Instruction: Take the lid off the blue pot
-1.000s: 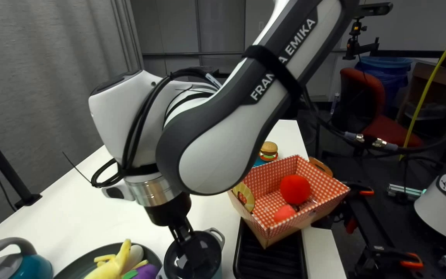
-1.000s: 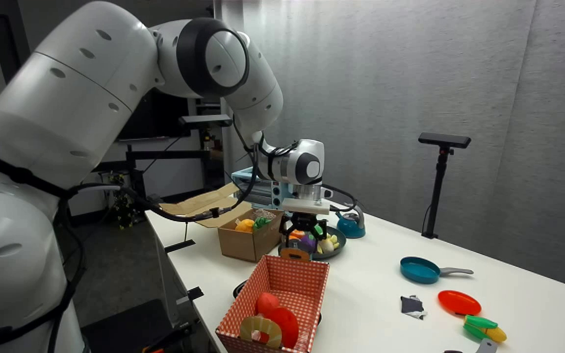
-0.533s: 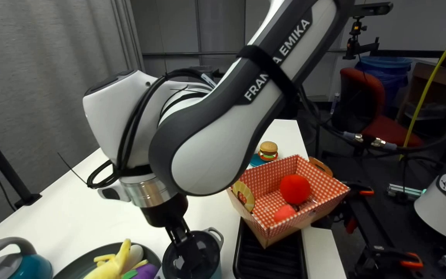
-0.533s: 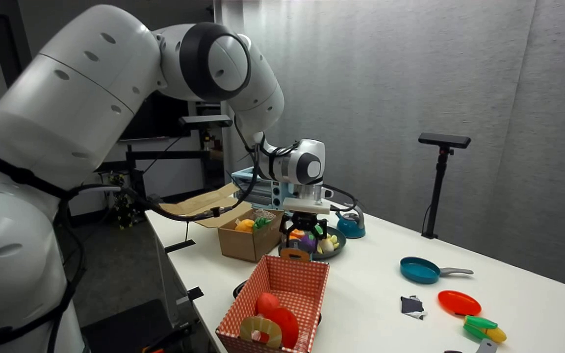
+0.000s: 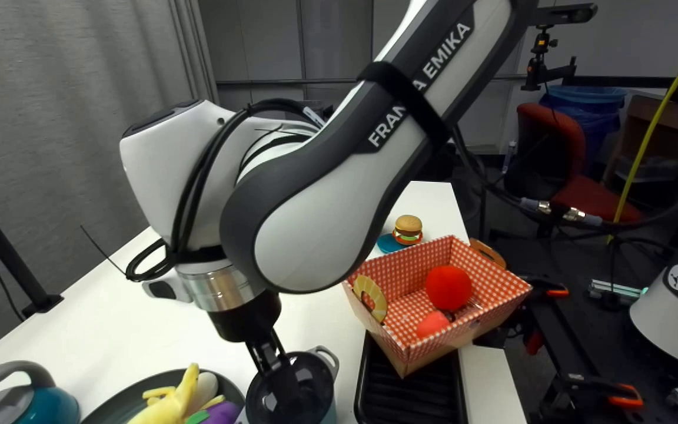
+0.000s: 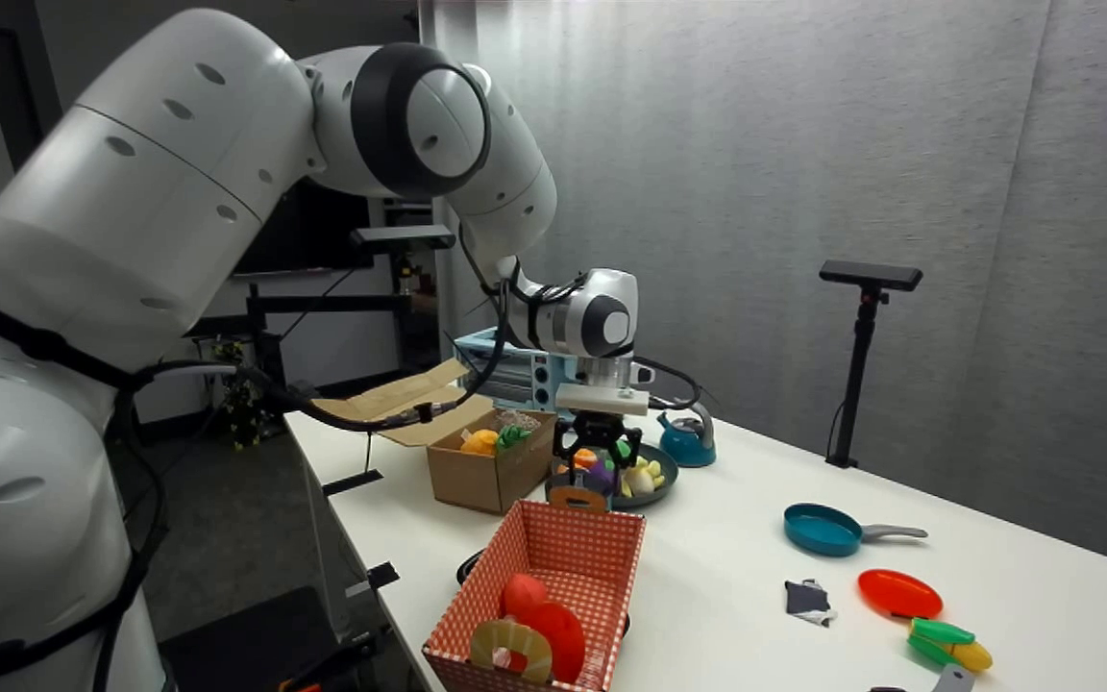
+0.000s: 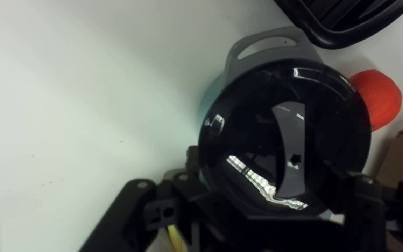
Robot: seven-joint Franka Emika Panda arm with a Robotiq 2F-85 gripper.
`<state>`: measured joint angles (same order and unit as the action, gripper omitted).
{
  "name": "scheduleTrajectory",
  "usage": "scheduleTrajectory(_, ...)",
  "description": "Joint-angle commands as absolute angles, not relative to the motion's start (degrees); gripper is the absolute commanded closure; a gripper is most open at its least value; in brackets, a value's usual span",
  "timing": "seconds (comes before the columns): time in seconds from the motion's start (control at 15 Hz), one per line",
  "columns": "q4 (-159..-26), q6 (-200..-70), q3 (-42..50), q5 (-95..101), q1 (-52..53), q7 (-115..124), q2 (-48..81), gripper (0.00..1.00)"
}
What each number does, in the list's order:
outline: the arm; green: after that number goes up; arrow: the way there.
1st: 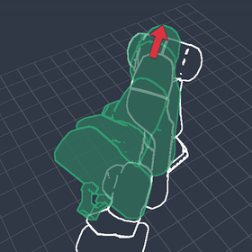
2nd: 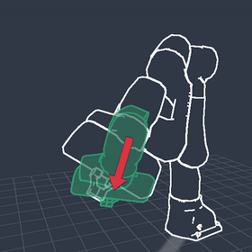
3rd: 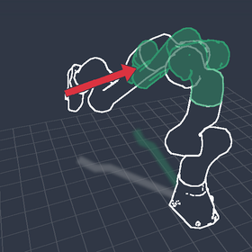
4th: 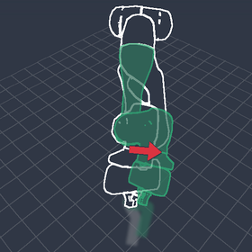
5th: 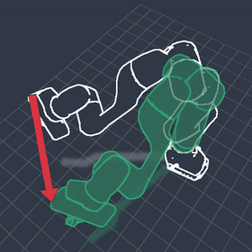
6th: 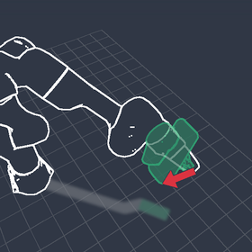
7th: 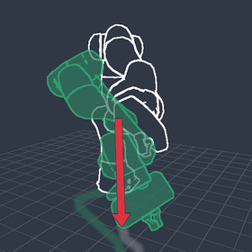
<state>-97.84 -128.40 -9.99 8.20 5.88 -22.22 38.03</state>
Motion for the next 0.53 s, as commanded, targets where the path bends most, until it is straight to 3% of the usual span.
scheduleTrajectory(0.0,-96.9,-128.2,-10.2,7.5,6.6,-21.0,38.7,0.52)
scheduleTrajectory(0.47,-97.9,-128.7,-10.2,7.6,6.9,-20.4,38.0,0.52)
